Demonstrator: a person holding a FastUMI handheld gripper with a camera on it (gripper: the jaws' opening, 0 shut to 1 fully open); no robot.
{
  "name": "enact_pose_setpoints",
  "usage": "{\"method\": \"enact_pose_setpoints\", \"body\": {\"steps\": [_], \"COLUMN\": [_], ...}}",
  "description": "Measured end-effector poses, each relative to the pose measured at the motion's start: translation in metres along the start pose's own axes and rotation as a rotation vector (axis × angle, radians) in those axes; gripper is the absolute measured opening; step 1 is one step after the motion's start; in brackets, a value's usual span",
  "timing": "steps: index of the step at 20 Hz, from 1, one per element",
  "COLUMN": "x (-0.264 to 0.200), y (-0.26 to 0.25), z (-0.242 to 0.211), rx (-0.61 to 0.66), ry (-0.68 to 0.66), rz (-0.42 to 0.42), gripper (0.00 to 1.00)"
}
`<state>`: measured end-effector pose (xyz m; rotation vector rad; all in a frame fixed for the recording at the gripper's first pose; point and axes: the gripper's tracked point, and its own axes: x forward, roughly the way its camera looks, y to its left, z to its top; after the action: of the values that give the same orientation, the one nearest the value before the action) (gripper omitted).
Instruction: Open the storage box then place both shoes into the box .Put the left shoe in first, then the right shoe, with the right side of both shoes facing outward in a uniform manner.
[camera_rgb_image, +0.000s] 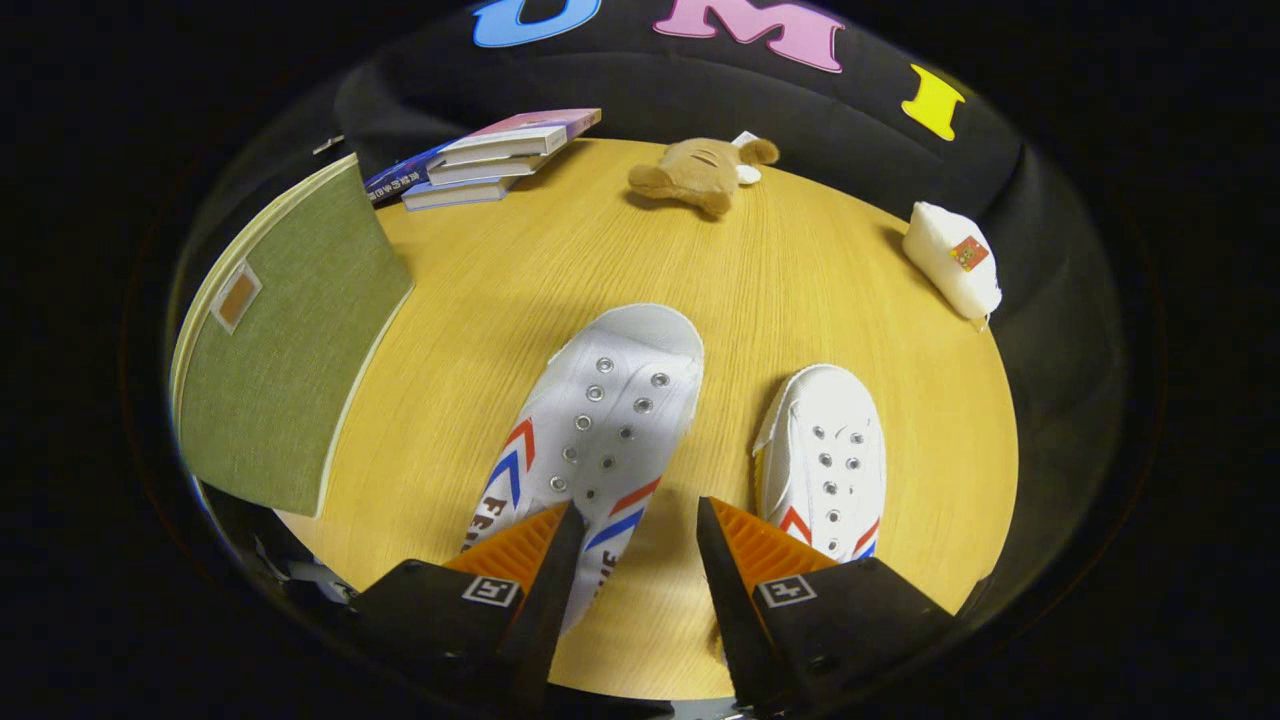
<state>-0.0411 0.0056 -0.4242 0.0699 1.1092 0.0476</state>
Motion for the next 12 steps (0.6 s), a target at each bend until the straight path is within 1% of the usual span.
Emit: {"method": "enact_pose_setpoints", "body": {"steps": [1, 3, 4, 5, 6, 7, 8, 9, 12], "x": [0.002, 0.001, 0.001, -0.001, -0.001, -0.005, -0.008, -0.011, -0.023], "y": [0.009, 0.009, 0.006, 0.005, 0.005, 0.005, 0.007, 0.005, 0.008], "z": [-0.001, -0.004, -0.004, -0.005, -0.007, -0.005, -0.003, -0.001, -0.004], "rx": [0.023, 0.055, 0.091, 0.138, 0.184, 0.245, 0.295, 0.313, 0.289], "ry": [0.013, 0.049, 0.059, 0.064, 0.067, 0.062, 0.056, 0.048, 0.045], "rz": [0.053, 0.083, 0.093, 0.111, 0.137, 0.159, 0.174, 0.176, 0.182], "gripper": [0.58, 0.33, 0.28, 0.14, 0.09, 0.05, 0.06, 0.05, 0.05]}}
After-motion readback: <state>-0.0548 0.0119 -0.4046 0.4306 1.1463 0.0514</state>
